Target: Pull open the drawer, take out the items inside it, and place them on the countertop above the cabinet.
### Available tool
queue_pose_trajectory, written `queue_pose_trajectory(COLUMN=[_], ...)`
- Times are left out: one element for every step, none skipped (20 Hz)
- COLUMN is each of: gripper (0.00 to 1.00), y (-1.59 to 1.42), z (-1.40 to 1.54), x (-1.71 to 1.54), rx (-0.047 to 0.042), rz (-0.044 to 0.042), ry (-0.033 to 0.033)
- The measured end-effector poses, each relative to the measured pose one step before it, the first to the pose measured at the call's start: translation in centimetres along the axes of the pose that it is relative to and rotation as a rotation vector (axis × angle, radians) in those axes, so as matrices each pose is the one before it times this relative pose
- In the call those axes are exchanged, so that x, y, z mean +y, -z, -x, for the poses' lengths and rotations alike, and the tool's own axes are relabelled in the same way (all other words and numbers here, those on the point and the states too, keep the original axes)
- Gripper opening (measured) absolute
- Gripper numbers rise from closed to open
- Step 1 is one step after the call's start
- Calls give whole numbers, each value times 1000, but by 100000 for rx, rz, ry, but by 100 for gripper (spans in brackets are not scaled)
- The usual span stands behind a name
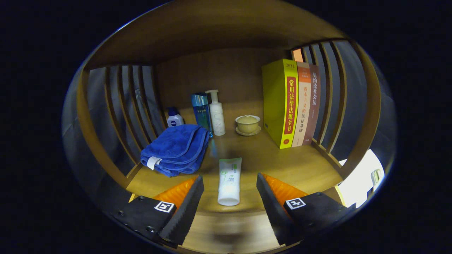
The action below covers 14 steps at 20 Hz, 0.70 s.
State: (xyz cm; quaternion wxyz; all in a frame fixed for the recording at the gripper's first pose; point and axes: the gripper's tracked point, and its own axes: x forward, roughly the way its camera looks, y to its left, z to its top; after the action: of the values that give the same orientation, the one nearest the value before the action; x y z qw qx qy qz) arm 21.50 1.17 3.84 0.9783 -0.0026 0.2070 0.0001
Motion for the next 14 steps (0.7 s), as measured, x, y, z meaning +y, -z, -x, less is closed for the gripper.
queue_pose_trajectory(gripper=[98,98,98,98,98,98,98,98,98,98,98,98,98,98], y=[-75,51,75,-3,112,17,314,329,501,353,353,573,661,468], z=[828,732,859,714,845,875,802,598,670,873,709,562,839,752], x=[243,302,375,366,283,199,214,277,169,-15,237,481,409,314], rx=[-1459,-1202,-1434,-760,-884,-1294,-392,-808,120,-576,-346,396,392,63], rz=[667,58,-24,-74,126,104,116,-372,469,93,-226,-757,-556,-479], ry=[-513,-242,-980,-987,-709,-404,-422,-336,-346,364,-799,-822,-1070,-653])
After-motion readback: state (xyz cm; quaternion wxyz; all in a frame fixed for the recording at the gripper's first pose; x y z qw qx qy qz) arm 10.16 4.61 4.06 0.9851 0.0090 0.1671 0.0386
